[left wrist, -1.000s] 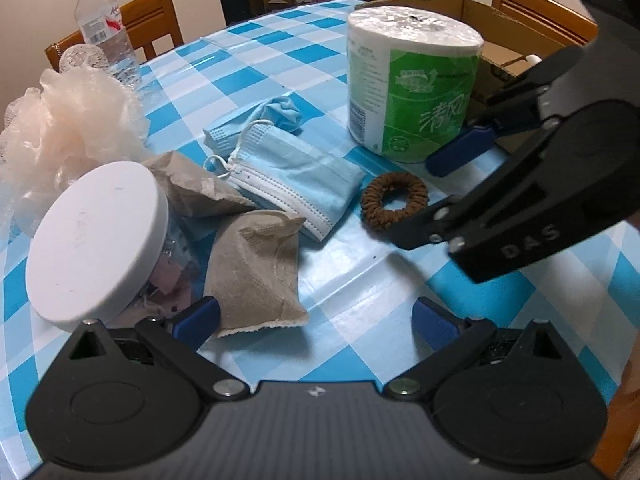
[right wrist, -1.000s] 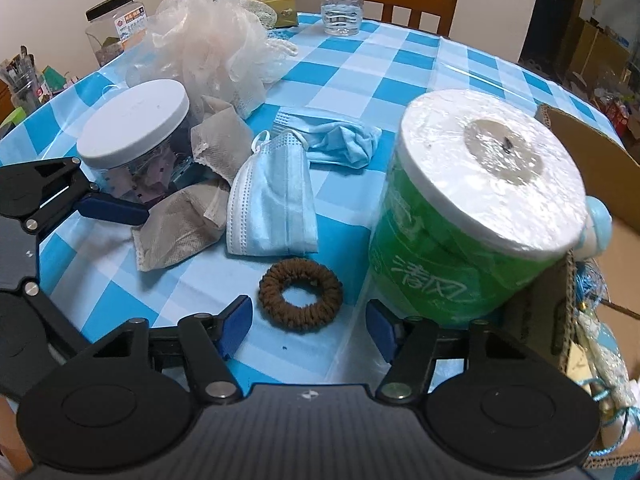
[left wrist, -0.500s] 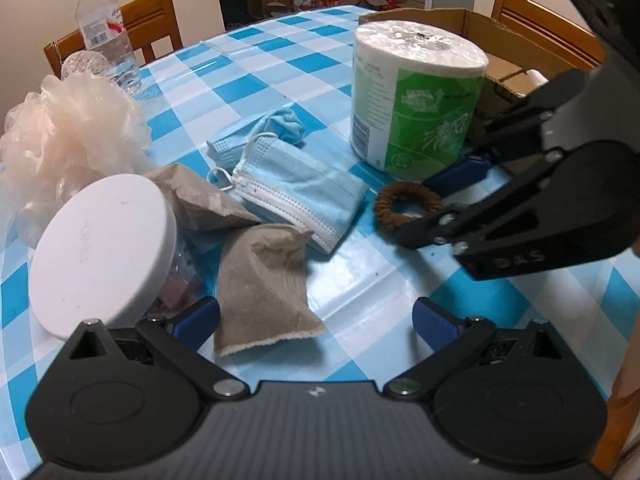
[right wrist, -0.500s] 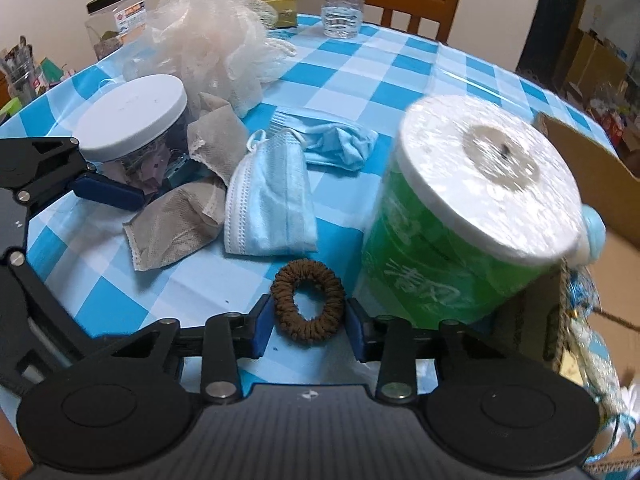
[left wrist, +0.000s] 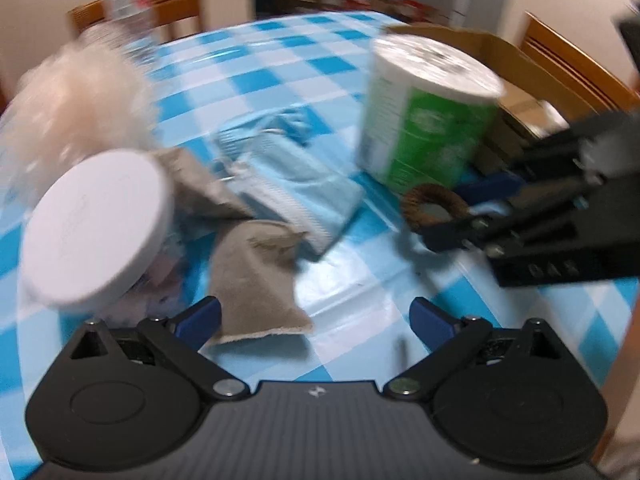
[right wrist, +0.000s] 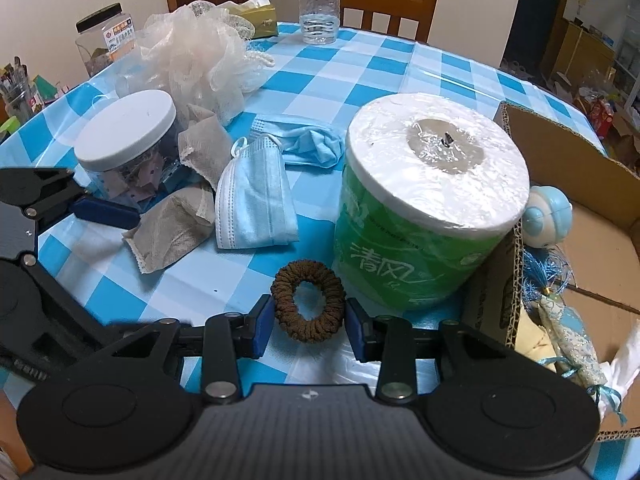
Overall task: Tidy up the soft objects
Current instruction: 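Close the left tool on the brown paper pouch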
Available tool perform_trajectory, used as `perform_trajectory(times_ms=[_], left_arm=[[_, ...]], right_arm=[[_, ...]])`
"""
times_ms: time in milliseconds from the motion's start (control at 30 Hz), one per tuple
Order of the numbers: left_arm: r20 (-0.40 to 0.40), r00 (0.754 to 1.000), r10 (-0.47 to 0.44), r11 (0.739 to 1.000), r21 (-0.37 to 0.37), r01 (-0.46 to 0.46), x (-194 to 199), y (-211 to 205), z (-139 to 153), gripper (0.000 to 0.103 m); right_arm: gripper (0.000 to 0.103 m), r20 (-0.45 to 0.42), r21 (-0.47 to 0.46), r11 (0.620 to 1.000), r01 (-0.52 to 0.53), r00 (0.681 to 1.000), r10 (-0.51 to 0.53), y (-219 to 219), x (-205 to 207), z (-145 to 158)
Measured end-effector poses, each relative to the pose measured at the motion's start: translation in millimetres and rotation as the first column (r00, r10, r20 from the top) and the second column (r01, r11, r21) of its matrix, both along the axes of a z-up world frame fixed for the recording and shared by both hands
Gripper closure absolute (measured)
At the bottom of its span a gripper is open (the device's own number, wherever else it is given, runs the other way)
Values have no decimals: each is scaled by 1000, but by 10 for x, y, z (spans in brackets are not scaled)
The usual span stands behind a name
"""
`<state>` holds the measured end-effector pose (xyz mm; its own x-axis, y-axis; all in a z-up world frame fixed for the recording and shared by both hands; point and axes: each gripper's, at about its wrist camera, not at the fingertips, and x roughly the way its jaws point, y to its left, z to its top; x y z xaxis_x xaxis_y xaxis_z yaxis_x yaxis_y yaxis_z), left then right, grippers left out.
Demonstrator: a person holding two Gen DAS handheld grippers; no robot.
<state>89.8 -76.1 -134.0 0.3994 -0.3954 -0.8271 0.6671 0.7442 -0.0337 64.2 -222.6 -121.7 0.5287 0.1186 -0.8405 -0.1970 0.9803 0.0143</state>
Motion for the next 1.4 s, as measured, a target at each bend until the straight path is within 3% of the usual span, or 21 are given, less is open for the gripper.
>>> perform_trajectory(times_ms=[100,200,333,433,500,667,900,1133,1233,1400], left_arm=[[2,991,130,991,-14,-130,9,68,-16,5],[9,967,255,967,-28,-255,24,141,-64,11],[8,940,341,939,-51,-341,97,167,-123,24],[43,927,372,928,-44,-370,89,129,-140,42],[67,923,380,925,-36,-378,62,109,-135,53],[67,915,398,917,-38,-396,7,131,-106,59],[46,921,386,922,-33,-385,-71,127,-71,43],[82,922,378,926,-35,-377,22,10,-133,45],[84,922,378,926,-47,-375,19,-25,-138,60],[91,928,362,932,-43,-359,-6,-52,-109,71]], right_arm=[[60,1,3,1000,-1,1000,1,-10,-8,7],[60,-3,2,1000,-7,1000,7,-22,-29,3],[60,-12,-2,1000,-17,1000,17,-26,-43,-23],[60,-11,-6,1000,-22,1000,22,-33,-58,-22],[60,-12,-4,1000,-24,1000,24,-43,-58,-19],[60,-15,-5,1000,-29,999,29,-51,-45,-32],[60,-18,-4,999,-36,999,36,-56,-35,-38],[60,-17,-3,999,-42,999,42,-53,-52,-35],[60,-15,-3,999,-42,999,42,-53,-62,-32],[60,-8,-3,999,-42,999,42,-65,-84,6]])
